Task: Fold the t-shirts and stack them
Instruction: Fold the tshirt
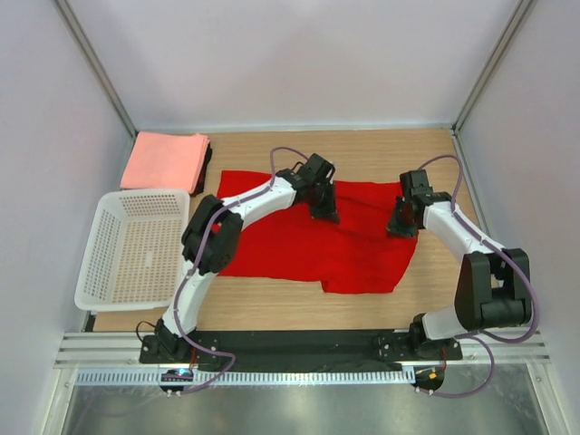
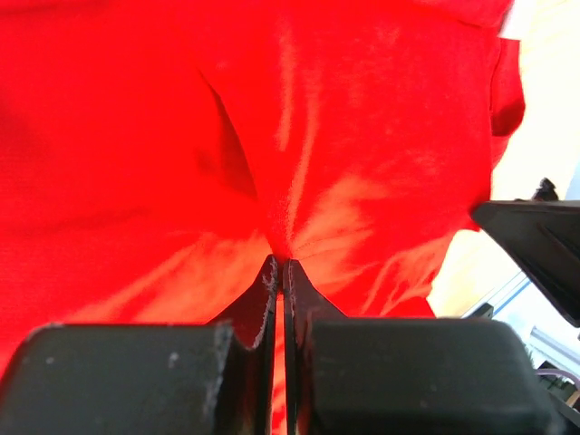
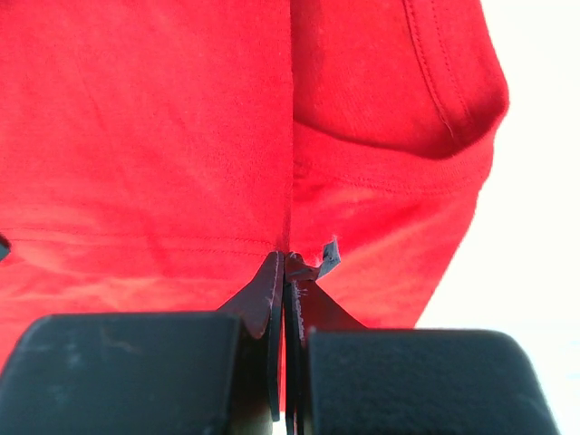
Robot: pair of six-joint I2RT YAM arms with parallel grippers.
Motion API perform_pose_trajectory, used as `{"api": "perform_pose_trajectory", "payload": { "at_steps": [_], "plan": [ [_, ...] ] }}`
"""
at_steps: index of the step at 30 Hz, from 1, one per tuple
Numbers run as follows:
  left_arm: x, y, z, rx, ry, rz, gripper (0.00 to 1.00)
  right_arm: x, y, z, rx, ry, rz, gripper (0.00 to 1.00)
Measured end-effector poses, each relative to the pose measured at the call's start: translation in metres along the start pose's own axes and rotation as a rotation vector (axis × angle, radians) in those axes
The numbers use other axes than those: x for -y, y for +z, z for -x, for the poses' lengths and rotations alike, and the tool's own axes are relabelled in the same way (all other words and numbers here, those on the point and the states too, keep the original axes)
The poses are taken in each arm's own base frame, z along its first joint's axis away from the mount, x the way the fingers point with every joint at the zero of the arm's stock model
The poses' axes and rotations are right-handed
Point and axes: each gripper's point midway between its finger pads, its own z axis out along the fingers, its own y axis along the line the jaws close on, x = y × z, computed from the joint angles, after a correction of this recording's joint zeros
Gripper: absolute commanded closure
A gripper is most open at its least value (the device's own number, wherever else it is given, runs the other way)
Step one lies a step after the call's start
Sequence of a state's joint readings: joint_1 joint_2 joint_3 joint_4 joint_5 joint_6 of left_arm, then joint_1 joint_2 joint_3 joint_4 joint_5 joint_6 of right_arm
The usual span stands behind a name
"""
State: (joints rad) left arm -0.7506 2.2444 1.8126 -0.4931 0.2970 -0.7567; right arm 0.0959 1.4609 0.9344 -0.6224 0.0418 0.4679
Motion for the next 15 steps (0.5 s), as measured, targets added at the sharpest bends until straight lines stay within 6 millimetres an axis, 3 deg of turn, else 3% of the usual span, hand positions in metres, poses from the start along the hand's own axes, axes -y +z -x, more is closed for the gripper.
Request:
{"api": "perform_pose_trajectory", "payload": {
  "at_steps": [15],
  "plan": [
    [-0.016,-0.024,-0.029,-0.069,-0.082,0.098,1.00,0.001,-0.031,-0.004,0.035,-0.012,0.035,0.99]
  ]
}}
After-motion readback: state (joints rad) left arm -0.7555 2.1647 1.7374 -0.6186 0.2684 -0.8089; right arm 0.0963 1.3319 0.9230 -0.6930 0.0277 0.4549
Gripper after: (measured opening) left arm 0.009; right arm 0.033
